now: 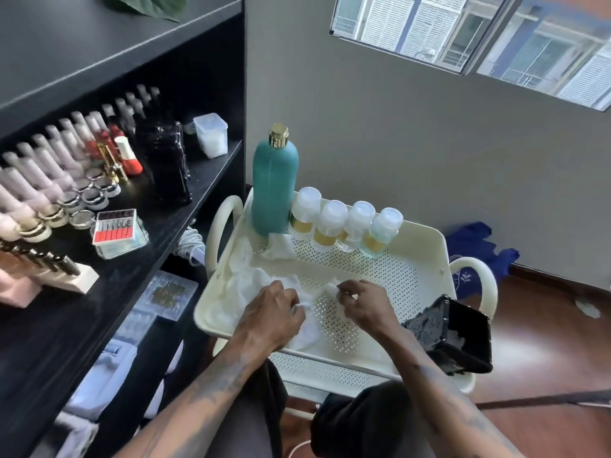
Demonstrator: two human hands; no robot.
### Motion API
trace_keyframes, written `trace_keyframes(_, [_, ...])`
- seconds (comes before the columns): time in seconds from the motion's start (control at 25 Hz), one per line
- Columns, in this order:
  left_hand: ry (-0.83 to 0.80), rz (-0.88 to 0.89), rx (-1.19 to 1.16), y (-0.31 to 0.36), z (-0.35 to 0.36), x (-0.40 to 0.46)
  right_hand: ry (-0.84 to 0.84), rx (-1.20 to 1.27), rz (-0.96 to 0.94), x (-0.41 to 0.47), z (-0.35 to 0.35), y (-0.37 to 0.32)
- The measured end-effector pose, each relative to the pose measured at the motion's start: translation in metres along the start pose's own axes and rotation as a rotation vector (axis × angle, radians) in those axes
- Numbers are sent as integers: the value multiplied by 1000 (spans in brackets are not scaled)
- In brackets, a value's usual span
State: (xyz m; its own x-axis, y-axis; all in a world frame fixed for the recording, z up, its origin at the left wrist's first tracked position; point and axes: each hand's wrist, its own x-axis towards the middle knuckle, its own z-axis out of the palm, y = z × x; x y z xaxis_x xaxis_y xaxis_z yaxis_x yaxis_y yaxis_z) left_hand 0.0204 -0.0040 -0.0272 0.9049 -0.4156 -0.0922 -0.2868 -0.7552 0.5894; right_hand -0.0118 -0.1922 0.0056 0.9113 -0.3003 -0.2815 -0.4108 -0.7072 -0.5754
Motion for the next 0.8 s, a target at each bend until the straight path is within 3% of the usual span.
trace_keyframes(0.16, [-19,12,33,-2,1,0,-86,334,140,-12,-7,0])
trace_keyframes(0.8, [-9,0,48,-4,1,2,-37,476,56,-42,-27,-12])
